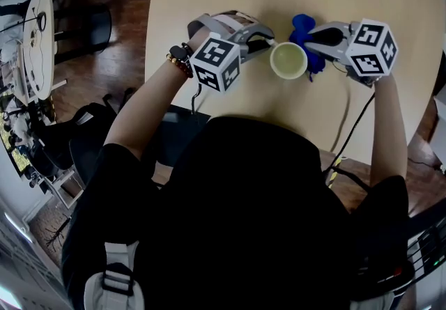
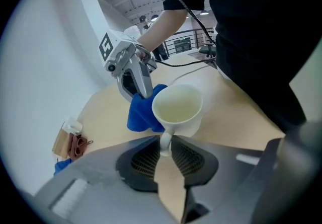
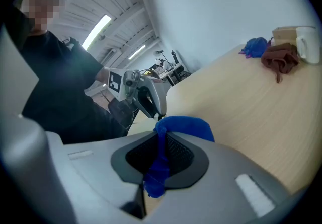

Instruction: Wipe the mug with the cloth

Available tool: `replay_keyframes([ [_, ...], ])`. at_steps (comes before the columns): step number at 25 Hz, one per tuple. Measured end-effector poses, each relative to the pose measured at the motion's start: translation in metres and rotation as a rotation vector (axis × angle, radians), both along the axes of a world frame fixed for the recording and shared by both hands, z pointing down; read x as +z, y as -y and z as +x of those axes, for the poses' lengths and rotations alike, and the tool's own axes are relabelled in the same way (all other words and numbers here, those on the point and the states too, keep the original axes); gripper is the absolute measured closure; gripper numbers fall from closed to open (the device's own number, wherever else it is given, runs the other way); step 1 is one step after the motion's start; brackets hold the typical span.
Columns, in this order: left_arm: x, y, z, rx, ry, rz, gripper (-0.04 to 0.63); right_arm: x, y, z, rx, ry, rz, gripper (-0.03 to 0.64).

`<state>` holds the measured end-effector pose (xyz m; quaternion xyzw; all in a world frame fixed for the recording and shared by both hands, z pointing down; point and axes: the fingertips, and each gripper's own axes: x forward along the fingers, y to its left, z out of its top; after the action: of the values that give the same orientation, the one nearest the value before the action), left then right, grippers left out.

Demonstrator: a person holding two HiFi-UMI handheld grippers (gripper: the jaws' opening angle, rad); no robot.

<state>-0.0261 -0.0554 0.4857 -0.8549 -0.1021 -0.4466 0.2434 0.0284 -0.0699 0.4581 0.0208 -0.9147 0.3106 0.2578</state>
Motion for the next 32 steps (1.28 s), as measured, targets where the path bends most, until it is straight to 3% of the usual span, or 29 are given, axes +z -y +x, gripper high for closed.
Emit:
replay_keyframes([
  [3,0.002,0.002,0.0,-0.006,-0.011,0.0,0.514,0.008,0.001,-0.004,-0.031,0.015,-0.047,0.578],
  [8,0.002,0.0,0.001,-0.04,-0.036,-0.053,0.491,0.034,-0.017,-0.011,-0.122,-0.078,-0.081,0.578],
  [16,-0.003,0.002,0.004,-0.055,-0.049,-0.051,0.485,0.052,-0.029,-0.014,-0.214,-0.192,-0.078,0.578],
  [24,-0.007,-0.002,0.006,-0.027,-0.049,-0.057,0.485,0.002,-0.021,-0.02,-0.201,-0.003,-0.086,0.578],
  [32,-0.013,-0.003,0.007,-0.028,-0.062,-0.062,0.485,-0.017,-0.017,-0.031,-0.301,0.01,-0.063,0.578],
])
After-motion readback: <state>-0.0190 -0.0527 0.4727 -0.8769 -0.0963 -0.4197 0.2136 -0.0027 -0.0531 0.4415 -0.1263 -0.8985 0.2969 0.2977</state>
